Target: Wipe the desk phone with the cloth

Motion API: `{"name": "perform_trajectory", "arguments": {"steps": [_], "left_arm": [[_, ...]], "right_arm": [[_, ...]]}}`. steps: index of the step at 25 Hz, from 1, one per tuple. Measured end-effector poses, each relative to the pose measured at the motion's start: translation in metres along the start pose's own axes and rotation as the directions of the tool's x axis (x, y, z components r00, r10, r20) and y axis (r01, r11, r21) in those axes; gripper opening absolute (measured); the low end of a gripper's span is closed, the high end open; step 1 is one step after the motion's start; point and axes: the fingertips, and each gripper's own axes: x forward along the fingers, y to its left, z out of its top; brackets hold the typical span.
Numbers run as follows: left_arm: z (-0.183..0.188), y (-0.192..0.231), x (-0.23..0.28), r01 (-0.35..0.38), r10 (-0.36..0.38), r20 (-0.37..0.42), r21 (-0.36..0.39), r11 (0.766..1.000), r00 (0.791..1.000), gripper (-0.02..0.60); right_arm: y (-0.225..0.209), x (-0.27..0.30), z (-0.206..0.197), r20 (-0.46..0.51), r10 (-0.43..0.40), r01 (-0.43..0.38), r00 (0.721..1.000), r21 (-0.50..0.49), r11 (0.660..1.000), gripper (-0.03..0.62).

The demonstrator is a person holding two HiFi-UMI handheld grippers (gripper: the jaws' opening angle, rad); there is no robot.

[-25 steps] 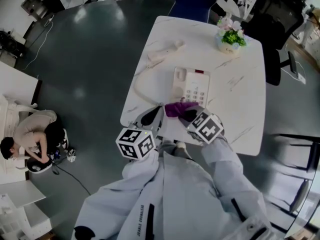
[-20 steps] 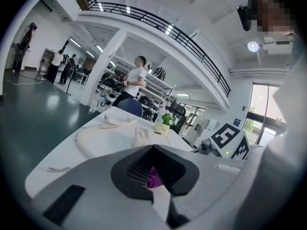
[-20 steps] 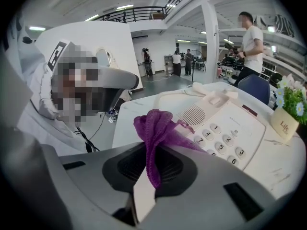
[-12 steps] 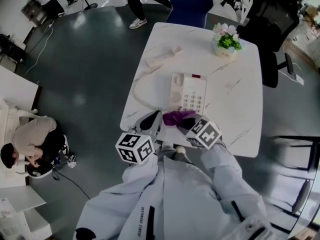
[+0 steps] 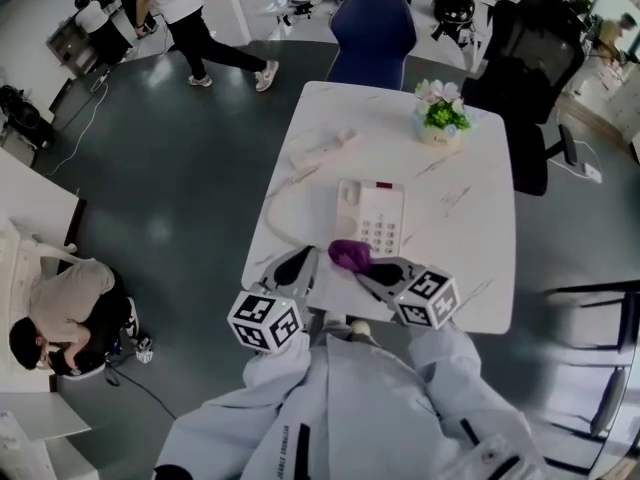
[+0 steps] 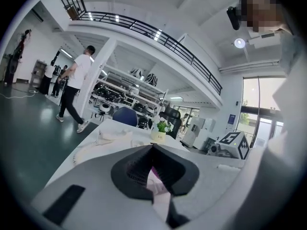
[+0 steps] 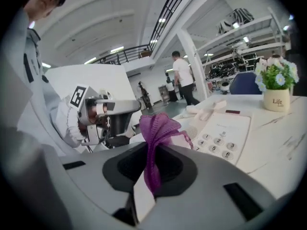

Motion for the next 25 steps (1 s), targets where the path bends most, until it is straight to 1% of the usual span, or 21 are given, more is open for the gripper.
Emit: {"name": "perform_trajectory", "arguments": {"steps": [2, 5, 10, 13, 18, 25], "left_arm": [[0.007, -0.004, 0.002, 0.014, -0.014, 0.009, 0.026, 1.0, 1.0, -0.002], [0.017, -0.009, 0.004, 0.033, -0.034, 0.023, 0.06, 0.998, 0.999, -0.003], [0.035, -0.015, 0.005, 0.05, -0.055, 0.05, 0.104, 0.993, 0.997, -0.002], [0.045, -0.013, 0.005, 0.045, -0.053, 0.068, 0.121, 0.992, 0.996, -0.003], [0.065, -0.008, -0.001, 0.024, -0.039, 0.107, 0.141, 0.99, 0.994, -0.003], [0.089, 0.0, -0.009, -0.014, -0.011, 0.148, 0.166, 0.986, 0.989, -0.003]], "right_arm": [[-0.005, -0.01, 0.014, 0.087, -0.017, 0.015, 0.996, 0.029, 0.999, 0.037], [-0.014, -0.025, 0.032, 0.189, -0.054, 0.041, 0.981, 0.071, 0.997, 0.037], [-0.027, -0.05, 0.058, 0.32, -0.119, 0.091, 0.94, 0.103, 0.991, 0.037], [-0.034, -0.063, 0.068, 0.37, -0.153, 0.121, 0.916, 0.107, 0.987, 0.035], [-0.043, -0.088, 0.087, 0.425, -0.224, 0.189, 0.877, 0.123, 0.974, 0.035], [-0.049, -0.115, 0.11, 0.478, -0.298, 0.273, 0.826, 0.122, 0.954, 0.036]]}}
